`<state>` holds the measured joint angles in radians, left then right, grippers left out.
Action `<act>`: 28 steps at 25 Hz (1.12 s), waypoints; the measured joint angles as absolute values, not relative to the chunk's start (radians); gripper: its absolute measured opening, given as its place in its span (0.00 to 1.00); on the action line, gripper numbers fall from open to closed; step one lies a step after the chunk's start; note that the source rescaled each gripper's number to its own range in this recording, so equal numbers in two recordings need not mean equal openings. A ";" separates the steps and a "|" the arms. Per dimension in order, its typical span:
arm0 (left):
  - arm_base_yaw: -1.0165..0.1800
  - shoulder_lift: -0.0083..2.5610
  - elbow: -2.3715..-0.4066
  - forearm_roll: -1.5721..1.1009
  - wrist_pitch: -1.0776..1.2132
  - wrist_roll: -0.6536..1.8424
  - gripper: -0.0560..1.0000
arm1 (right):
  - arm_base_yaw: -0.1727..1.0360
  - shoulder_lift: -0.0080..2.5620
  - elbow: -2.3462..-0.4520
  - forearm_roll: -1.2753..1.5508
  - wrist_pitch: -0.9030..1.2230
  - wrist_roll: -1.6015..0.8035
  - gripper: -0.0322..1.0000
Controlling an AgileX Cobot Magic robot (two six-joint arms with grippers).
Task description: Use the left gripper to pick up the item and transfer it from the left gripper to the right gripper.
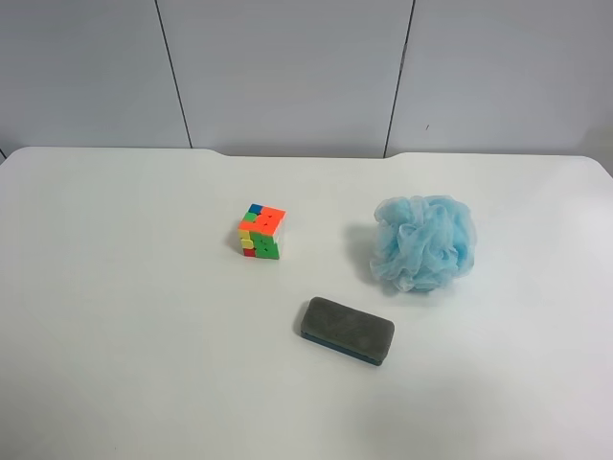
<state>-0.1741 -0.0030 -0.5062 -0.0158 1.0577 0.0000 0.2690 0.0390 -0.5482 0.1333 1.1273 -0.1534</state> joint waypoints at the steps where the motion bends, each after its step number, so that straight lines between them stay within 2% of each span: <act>1: -0.174 -0.003 -0.506 -0.016 1.058 0.000 1.00 | 0.269 0.017 -0.531 0.128 1.124 -0.152 1.00; 5: -0.161 -0.003 -0.506 -0.016 1.058 0.000 1.00 | 0.269 -0.003 -0.501 0.115 1.088 -0.135 1.00; 13: -0.048 -0.003 -0.506 -0.016 1.058 0.000 1.00 | 0.269 -0.003 -0.501 0.096 1.078 -0.113 1.00; 19: -0.035 -0.003 -0.506 -0.016 1.058 0.000 1.00 | 0.263 -0.003 -0.501 0.096 1.078 -0.110 1.00; 22: -0.035 -0.003 -0.506 -0.016 1.058 0.000 1.00 | 0.199 -0.003 -0.501 0.096 1.078 -0.110 1.00; 28: -0.035 -0.003 -0.506 -0.016 1.058 0.000 1.00 | -0.017 -0.003 -0.501 0.096 1.078 -0.110 1.00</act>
